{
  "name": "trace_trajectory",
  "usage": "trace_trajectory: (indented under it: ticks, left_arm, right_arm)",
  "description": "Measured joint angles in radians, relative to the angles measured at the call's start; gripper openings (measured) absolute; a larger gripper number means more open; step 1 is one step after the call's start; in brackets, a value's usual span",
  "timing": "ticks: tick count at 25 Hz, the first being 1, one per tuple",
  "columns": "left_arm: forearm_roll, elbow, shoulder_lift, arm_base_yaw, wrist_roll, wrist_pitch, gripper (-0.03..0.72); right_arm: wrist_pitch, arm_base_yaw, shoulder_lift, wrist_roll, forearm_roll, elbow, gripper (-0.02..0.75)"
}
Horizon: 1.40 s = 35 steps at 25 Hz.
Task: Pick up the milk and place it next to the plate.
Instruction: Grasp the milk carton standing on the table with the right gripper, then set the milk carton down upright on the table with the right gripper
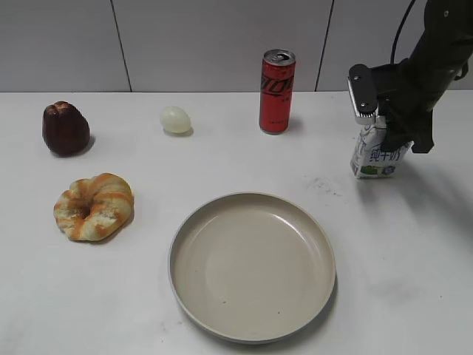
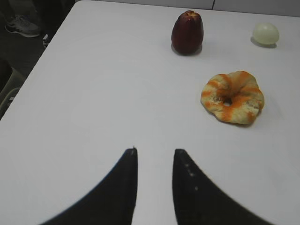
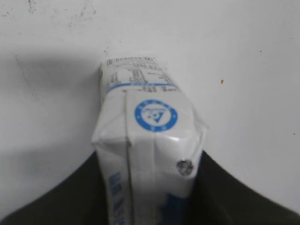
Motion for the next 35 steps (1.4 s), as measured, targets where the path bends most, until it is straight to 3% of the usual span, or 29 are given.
trace_trajectory:
  ticks: [11, 22, 26, 30, 35]
  left_arm:
    - [0.000, 0.000, 0.000, 0.000, 0.000, 0.000, 0.207]
    - [0.000, 0.000, 0.000, 0.000, 0.000, 0.000, 0.207]
    - [0.000, 0.000, 0.000, 0.000, 0.000, 0.000, 0.207]
    - [0.000, 0.000, 0.000, 0.000, 0.000, 0.000, 0.207]
    - [0.000, 0.000, 0.000, 0.000, 0.000, 0.000, 0.208]
  right_arm:
    - [0.049, 0.014, -0.076, 0.061, 0.020, 0.005, 0.268]
    - [0.364, 0.060, -0.380, 0.223, 0.077, 0.019, 0.268]
    - [0.396, 0.063, -0.517, 0.233, 0.131, 0.155, 0.268]
    - [0.332, 0.077, -0.618, 0.233, 0.152, 0.377, 0.268]
    - [0.221, 0.183, -0.635, 0.247, 0.099, 0.499, 0.268]
